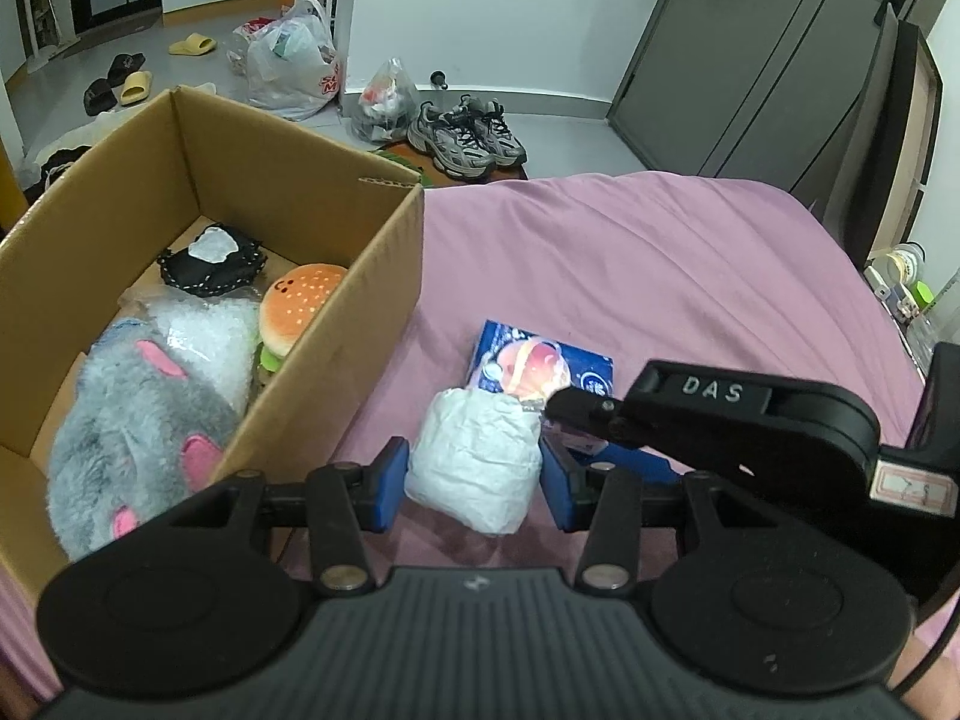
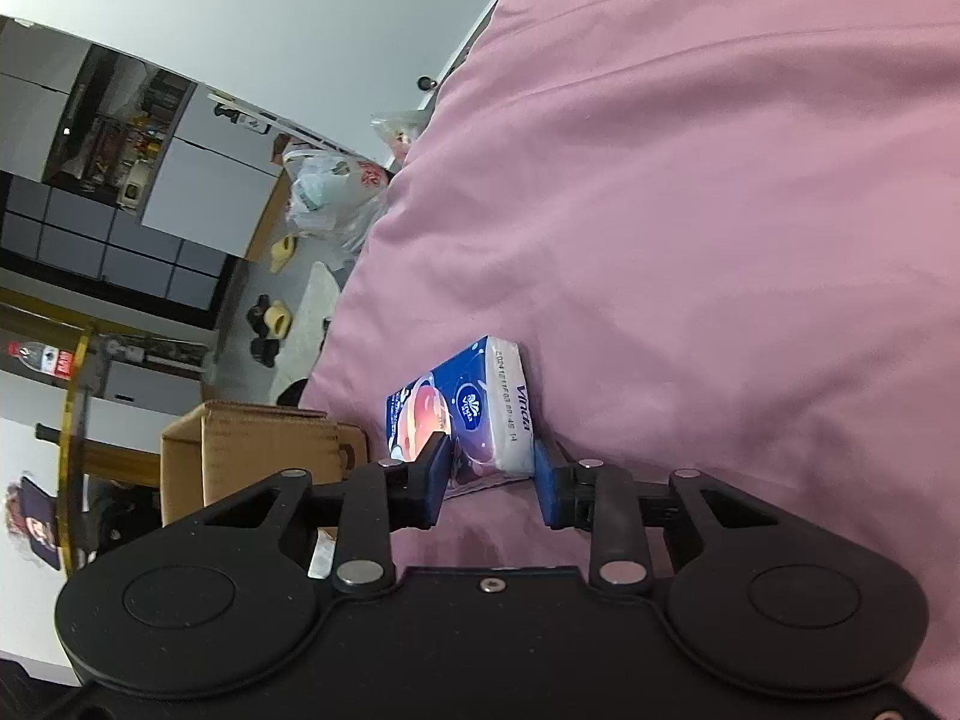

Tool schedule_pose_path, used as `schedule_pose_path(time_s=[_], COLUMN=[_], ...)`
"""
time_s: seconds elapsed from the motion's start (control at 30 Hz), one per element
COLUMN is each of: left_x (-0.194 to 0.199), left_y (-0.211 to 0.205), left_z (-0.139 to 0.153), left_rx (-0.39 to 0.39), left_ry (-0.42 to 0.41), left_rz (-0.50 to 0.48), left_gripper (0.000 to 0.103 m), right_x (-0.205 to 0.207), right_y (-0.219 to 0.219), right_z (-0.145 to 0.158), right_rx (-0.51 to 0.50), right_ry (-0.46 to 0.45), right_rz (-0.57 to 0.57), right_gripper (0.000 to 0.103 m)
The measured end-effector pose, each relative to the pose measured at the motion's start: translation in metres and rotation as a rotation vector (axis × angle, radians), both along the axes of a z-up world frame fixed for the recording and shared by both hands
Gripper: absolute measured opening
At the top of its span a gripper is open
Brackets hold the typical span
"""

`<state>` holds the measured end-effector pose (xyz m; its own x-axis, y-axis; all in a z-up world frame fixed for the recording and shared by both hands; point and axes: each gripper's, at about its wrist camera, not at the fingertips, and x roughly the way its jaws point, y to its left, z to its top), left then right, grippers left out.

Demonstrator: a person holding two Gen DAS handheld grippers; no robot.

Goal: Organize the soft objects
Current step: 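Lift the cotton pack with the left tool while the right tool lifts the tissue pack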

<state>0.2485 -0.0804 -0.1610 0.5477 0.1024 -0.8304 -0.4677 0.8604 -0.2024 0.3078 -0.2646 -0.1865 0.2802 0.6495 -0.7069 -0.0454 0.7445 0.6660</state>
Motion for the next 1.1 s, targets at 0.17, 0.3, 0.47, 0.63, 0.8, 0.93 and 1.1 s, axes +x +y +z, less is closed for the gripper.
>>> schedule_pose_path(time_s=[0.17, 0.3, 0.47, 0.63, 0.8, 0.93, 1.1], left_x=[-0.008, -0.017, -0.026, -0.032, -0.031, -0.024, -0.015], left_y=[0.001, 0.000, -0.004, -0.008, -0.006, -0.002, -0.005], left_z=[0.006, 0.010, 0.014, 0.014, 0.009, 0.003, -0.007], left_rx=[-0.001, 0.003, 0.010, 0.009, 0.013, 0.028, 0.030], left_ry=[0.000, -0.008, -0.013, -0.009, 0.000, 0.008, 0.012], left_rz=[-0.009, -0.015, -0.032, -0.050, -0.051, -0.044, -0.062], left_gripper=[0.046, 0.046, 0.046, 0.046, 0.046, 0.046, 0.046], right_x=[-0.015, -0.027, -0.037, -0.045, -0.042, -0.039, -0.035], right_y=[-0.004, -0.008, -0.011, -0.014, -0.008, -0.006, -0.007], right_z=[0.020, 0.033, 0.043, 0.049, 0.043, 0.043, 0.036], right_rx=[-0.046, -0.073, -0.090, -0.154, -0.166, -0.142, -0.125], right_ry=[-0.048, -0.078, -0.098, -0.127, -0.109, -0.107, -0.087], right_rz=[-0.010, -0.021, -0.024, -0.018, 0.000, 0.016, 0.023], right_gripper=[0.025, 0.023, 0.022, 0.023, 0.023, 0.023, 0.022])
